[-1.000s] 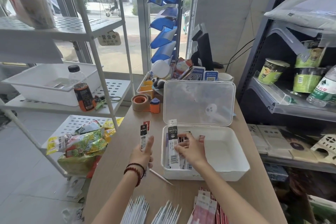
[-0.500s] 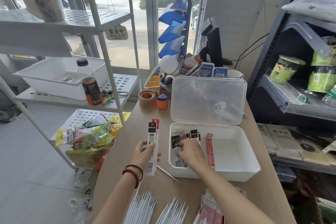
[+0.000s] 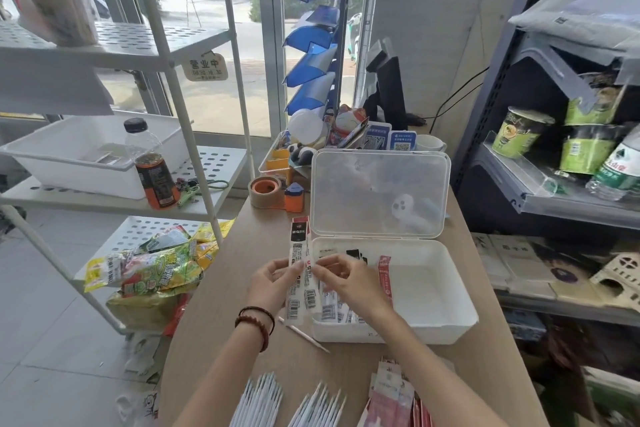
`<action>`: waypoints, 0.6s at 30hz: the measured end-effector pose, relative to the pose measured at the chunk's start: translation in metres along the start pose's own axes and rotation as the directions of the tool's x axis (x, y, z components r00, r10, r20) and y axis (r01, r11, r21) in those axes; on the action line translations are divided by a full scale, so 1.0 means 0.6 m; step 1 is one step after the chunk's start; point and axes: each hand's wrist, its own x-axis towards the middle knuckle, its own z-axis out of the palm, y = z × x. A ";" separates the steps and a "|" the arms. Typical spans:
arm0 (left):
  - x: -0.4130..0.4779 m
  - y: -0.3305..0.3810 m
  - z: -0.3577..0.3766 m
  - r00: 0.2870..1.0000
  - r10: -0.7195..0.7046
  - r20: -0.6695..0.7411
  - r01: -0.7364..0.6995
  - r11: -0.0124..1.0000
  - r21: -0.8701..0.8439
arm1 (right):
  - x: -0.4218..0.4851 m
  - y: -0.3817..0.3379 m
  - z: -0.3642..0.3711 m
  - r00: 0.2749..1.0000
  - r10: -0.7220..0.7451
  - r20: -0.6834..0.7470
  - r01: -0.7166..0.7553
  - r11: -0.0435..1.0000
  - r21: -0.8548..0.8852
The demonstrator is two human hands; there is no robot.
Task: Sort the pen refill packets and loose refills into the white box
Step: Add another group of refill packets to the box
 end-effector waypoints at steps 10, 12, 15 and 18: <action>-0.003 -0.008 0.088 0.981 0.005 0.196 -0.036 0.987 0.155 | -0.021 0.037 -0.075 0.996 0.041 -0.080 -0.024 0.979 0.201; -0.005 -0.010 0.101 0.979 0.016 0.201 -0.049 0.986 0.157 | -0.024 0.045 -0.092 0.992 0.038 -0.120 -0.013 0.980 0.201; -0.008 -0.003 0.107 0.989 0.075 0.130 -0.096 0.982 0.165 | -0.025 0.061 -0.111 0.978 0.056 -0.199 -0.027 0.989 0.146; -0.016 0.014 0.108 0.990 0.122 0.065 -0.134 0.966 0.223 | -0.021 0.079 -0.117 0.974 0.071 -0.213 -0.067 0.997 0.026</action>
